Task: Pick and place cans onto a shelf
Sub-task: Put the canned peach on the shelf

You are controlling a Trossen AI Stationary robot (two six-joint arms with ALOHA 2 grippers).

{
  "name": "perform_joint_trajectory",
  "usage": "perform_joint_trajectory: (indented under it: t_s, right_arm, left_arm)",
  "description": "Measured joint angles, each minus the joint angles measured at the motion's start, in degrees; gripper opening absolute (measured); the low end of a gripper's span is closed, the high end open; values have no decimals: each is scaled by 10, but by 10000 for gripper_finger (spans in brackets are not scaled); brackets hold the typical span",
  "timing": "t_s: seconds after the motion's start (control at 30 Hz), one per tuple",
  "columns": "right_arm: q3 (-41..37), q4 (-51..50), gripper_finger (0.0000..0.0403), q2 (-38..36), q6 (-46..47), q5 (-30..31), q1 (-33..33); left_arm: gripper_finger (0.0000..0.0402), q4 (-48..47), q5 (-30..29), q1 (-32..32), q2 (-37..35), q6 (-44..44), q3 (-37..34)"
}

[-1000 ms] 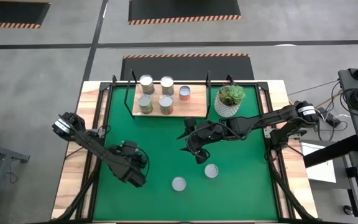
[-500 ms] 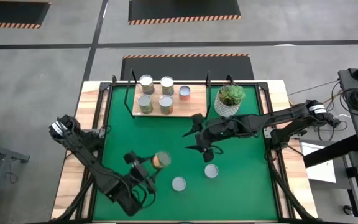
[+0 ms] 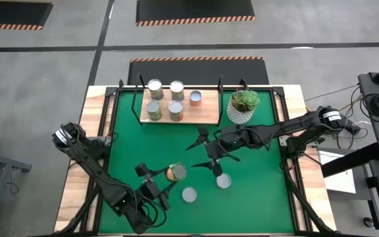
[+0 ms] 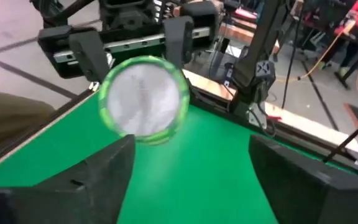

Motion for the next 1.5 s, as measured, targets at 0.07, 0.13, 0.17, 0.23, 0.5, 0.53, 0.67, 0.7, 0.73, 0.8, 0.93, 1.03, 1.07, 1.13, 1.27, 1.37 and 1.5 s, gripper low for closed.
perform_joint_trajectory:
  t_s: [0.07, 0.13, 0.17, 0.23, 0.5, 0.53, 0.67, 0.7, 0.73, 0.8, 0.93, 1.03, 1.07, 1.13, 1.27, 1.37, 1.5]
  right_arm:
    - [10, 0, 323, 12, -12, 2, 1]
    - [16, -6, 341, 24, -18, 2, 3]
    - [21, -11, 349, 30, -19, 3, 3]
    - [33, -24, 360, 40, -21, 3, 3]
    - [68, -43, 364, 71, -10, 3, 3]
    - [70, -43, 364, 73, -8, 3, 3]
    - [75, -43, 364, 77, -8, 3, 3]
    - [75, -39, 364, 79, -7, 3, 3]
    - [75, -37, 364, 79, -6, 2, 3]
    - [75, -26, 364, 79, 0, 2, 3]
    - [75, -18, 364, 79, 5, 3, 3]
    - [75, -17, 362, 79, 8, 2, 3]
    - [75, -17, 359, 79, 8, 2, 3]
    - [75, -17, 349, 79, 10, 2, 3]
    - [75, -17, 323, 79, 12, 3, 3]
    - [75, -17, 304, 79, 12, 3, 3]
    - [75, -21, 283, 79, 12, 3, 3]
  left_arm:
    - [238, 0, -16, 4, 0, 0, 0]
    - [238, 0, -18, 10, 0, 0, -2]
    - [238, 0, -17, 13, 0, 0, -3]
    - [238, -1, -17, 17, 0, -1, -3]
    - [238, 0, -17, 29, 0, -1, -4]
    - [238, 0, -17, 30, 0, -1, -4]
    - [238, 3, -19, 32, 0, -3, -4]
    - [238, 3, -19, 33, 0, -4, -4]
    - [238, 3, -20, 35, 0, -4, -4]
    - [238, 4, -23, 41, 0, -8, -4]
    - [239, 7, -27, 51, 0, -10, -4]
    - [245, 7, -27, 54, 0, -10, -4]
    - [247, 7, -27, 54, 0, -10, -4]
    - [248, 7, -27, 53, 0, -10, -4]
    - [249, 8, -26, 53, 0, -10, -4]
    - [250, 8, -25, 53, 0, -10, -4]
    - [251, 13, -23, 53, 0, -10, -4]
